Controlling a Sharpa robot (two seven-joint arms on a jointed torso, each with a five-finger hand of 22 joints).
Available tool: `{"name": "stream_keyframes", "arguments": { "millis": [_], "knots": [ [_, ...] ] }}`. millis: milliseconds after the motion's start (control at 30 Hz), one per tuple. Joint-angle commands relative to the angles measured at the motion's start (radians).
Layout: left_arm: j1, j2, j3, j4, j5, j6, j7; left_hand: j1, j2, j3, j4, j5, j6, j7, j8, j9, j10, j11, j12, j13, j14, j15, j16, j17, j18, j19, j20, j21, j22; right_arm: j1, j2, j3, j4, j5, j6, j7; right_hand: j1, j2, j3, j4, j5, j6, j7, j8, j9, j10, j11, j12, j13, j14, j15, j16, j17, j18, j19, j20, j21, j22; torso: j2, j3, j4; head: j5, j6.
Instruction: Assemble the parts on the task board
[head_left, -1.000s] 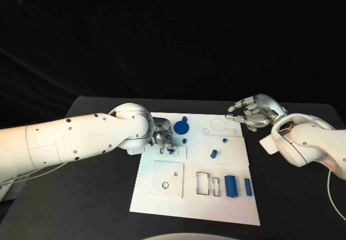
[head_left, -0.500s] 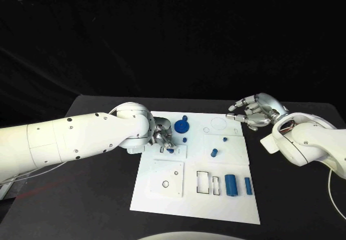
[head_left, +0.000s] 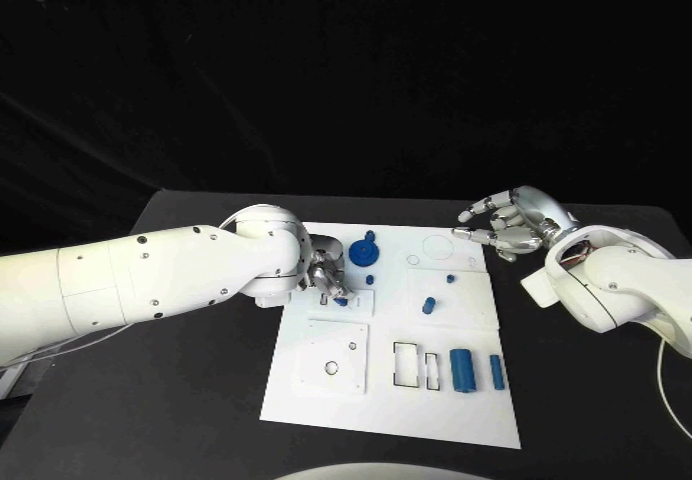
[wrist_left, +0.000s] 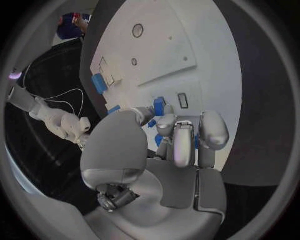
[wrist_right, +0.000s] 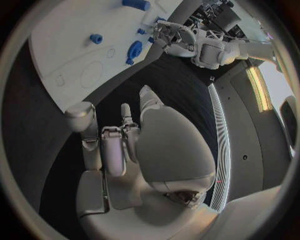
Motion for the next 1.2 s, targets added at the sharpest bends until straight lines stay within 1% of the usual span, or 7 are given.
{"name": "stream_keyframes", "arguments": {
  "millis": [33,200,500,667,833,1000,1200],
  "knots": [
    [-0.001,0.003,-0.001,0.002,-0.01,0.02,-0.001,-0.01,0.002,0.148,-0.139,0.003,0.027,-0.022,0.006,0.002,0.008,0.0,0.004,0.002,0.051,-0.005,0.005,0.054,-0.009,0.009,-0.001,0.007,0.003,-0.001,0.0,0.0,0.002,-0.01,0.011,0.001,0.004,0.001,0.005,0.0,0.0,0.0,-0.005,0.007,0.002,-0.006,0.0,-0.004,0.099,0.067,-0.008,-0.006,0.096,0.013,-0.004,-0.003,-0.006,-0.001,-0.001,0.0,0.0003,0.0,0.0],
    [-0.001,0.004,-0.001,0.003,-0.01,0.02,-0.001,-0.013,0.001,0.148,-0.14,0.003,0.028,-0.023,0.007,0.003,0.01,-0.001,0.006,0.004,0.051,-0.005,0.005,0.054,-0.01,0.011,-0.001,0.009,0.006,-0.001,0.0,0.0,0.002,-0.01,0.011,0.001,0.004,0.001,0.005,0.0,0.0,0.0,-0.005,0.007,0.002,-0.006,0.0,-0.004,0.099,0.067,-0.008,-0.006,0.096,0.013,-0.004,-0.003,-0.006,-0.001,-0.001,0.0007,0.001,0.0,-0.001],
    [-0.001,0.005,-0.001,0.004,-0.014,0.026,-0.001,-0.021,-0.001,0.15,-0.142,0.003,0.033,-0.025,0.011,0.007,0.017,-0.003,0.013,0.014,0.052,-0.007,0.005,0.055,-0.012,0.018,-0.003,0.014,0.017,-0.001,0.0,0.0,0.003,-0.01,0.011,0.003,0.004,0.001,0.005,0.0,0.0,0.0,-0.005,0.007,0.002,-0.006,0.0,-0.004,0.099,0.067,-0.008,-0.006,0.096,0.013,-0.004,-0.003,-0.006,-0.001,0.0,0.0006,0.0001,0.001,-0.001],
    [-0.001,0.004,-0.001,0.005,-0.02,0.039,-0.001,-0.026,-0.003,0.151,-0.144,0.003,0.038,-0.027,0.014,0.009,0.023,-0.005,0.018,0.02,0.052,-0.008,0.006,0.055,-0.013,0.022,-0.004,0.018,0.024,-0.001,0.0,0.0,0.003,-0.009,0.011,0.003,0.004,0.001,0.005,0.0,0.0,0.0,-0.005,0.007,0.002,-0.006,0.0,-0.004,0.099,0.067,-0.008,-0.006,0.096,0.013,-0.004,-0.003,-0.006,-0.001,0.0,0.0009,0.0009,0.001,-0.002],
    [-0.001,0.004,-0.001,0.006,-0.022,0.044,-0.001,-0.03,-0.004,0.151,-0.146,0.003,0.04,-0.029,0.015,0.011,0.025,-0.006,0.02,0.023,0.052,-0.009,0.005,0.055,-0.013,0.022,-0.005,0.019,0.026,-0.002,-0.001,0.0,0.003,-0.009,0.011,0.003,0.004,0.001,0.005,0.0,0.0,0.0,-0.005,0.007,0.002,-0.006,0.0,-0.004,0.099,0.067,-0.008,-0.006,0.096,0.013,-0.004,-0.003,-0.006,-0.001,-0.001,0.0003,0.0001,0.002,-0.003],
    [-0.001,0.004,-0.001,0.005,-0.025,0.031,-0.001,-0.033,-0.005,0.151,-0.146,0.003,0.043,-0.03,0.016,0.012,0.027,-0.007,0.022,0.025,0.052,-0.01,0.005,0.055,-0.014,0.024,-0.005,0.021,0.029,-0.002,-0.001,0.0,0.003,-0.009,0.01,0.003,0.004,0.001,0.005,0.0,0.0,0.0,-0.005,0.007,0.002,-0.006,0.0,-0.004,0.099,0.067,-0.008,-0.006,0.096,0.013,-0.004,-0.003,-0.006,-0.001,0.0,0.0004,0.0008,0.002,-0.003],
    [-0.002,0.003,-0.001,0.007,-0.025,-0.001,0.001,-0.034,-0.003,0.154,-0.15,0.003,0.046,-0.032,0.018,0.013,0.031,-0.008,0.025,0.03,0.052,-0.011,0.005,0.055,-0.015,0.025,-0.006,0.022,0.031,-0.002,-0.001,0.0,0.003,-0.009,0.009,0.004,0.004,0.001,0.005,0.0,0.0,0.0,-0.005,0.007,0.002,-0.006,0.0,-0.004,0.099,0.067,-0.008,-0.006,0.096,0.013,-0.004,-0.003,-0.006,-0.001,0.0,0.0004,-0.0001,0.003,-0.002]
  ]
}}
